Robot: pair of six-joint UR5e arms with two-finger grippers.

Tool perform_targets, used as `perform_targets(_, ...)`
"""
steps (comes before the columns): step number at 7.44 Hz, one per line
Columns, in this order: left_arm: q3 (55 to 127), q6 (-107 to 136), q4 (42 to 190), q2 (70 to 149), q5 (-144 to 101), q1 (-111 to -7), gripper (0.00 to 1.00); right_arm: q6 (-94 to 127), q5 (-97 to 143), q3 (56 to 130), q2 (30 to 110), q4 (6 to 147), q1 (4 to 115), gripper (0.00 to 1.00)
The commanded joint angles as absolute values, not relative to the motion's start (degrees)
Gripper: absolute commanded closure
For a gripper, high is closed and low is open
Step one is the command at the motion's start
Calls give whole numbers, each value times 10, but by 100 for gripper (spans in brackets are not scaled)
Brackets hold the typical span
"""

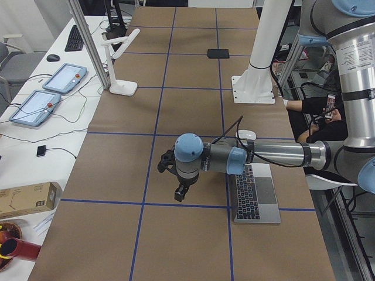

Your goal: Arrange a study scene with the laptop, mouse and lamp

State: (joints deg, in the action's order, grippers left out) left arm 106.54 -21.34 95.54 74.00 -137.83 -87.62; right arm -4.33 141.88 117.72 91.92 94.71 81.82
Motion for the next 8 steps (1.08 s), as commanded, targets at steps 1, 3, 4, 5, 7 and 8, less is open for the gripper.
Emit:
perform_targets(1,1126,-287,954,663,-1398,-899,0,-20,1422,1184,929,925,768,0)
perform_targets(3,1176,-327,954,601,-1399,-904,0,59,1392,1184,931,875,714,0)
perform_targets(4,1180,-350,954,584,-1401,-905,0,74,1384,1184,930,868,688,0)
perform_targets(5,1182,-350,953,584,-1418,-906,0,77,1383,1184,931,861,679,0)
perform_targets(7,1187,-351,911,583,-1486,-908,0,77,1383,1184,933,860,679,0)
perform_targets(8,1190,-351,908,570,-1498,-908,0,77,1383,1184,933,860,678,0)
